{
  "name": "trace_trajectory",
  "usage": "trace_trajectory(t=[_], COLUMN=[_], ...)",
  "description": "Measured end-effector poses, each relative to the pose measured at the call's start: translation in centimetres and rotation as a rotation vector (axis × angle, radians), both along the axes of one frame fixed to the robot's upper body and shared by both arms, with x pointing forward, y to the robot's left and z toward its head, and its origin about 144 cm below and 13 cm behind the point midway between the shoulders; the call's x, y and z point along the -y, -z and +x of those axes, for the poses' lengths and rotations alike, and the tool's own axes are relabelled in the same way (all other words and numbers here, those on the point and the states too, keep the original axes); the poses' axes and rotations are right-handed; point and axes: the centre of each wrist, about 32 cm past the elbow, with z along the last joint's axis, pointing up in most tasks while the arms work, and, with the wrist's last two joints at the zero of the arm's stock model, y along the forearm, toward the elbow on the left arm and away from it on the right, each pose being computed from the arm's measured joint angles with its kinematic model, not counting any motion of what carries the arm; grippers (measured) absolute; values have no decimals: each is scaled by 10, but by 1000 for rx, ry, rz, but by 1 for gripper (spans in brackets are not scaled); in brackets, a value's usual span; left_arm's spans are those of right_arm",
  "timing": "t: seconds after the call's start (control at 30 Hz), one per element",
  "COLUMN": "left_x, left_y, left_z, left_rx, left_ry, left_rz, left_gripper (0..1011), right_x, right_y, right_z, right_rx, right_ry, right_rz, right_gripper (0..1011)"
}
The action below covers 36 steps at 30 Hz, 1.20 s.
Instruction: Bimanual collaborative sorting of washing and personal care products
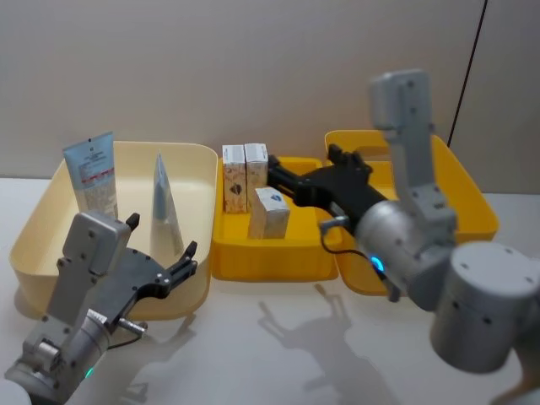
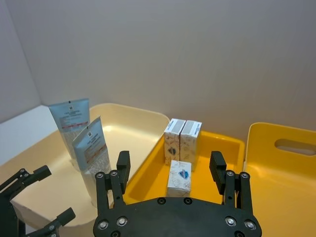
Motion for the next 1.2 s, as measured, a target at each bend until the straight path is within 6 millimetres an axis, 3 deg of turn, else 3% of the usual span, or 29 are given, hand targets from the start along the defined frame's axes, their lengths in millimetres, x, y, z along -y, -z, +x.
trace_trajectory(t=[0.47,0.8,1.2], left_x=[0,0,0], left_y=[0,0,0], left_z=[0,0,0], left_rx=[0,0,0], left_ry=[0,0,0], left_rz=[0,0,0], left_gripper=[1000,999,1000], right_x=[-38,-49,-54], right_y=[-21,-20,-15], right_z=[52,80,97], right_rx=[-206,-320,-415], right_ry=[62,110,121], right_rz=[-62,-75,-85], right_gripper=[1001,1001,1001])
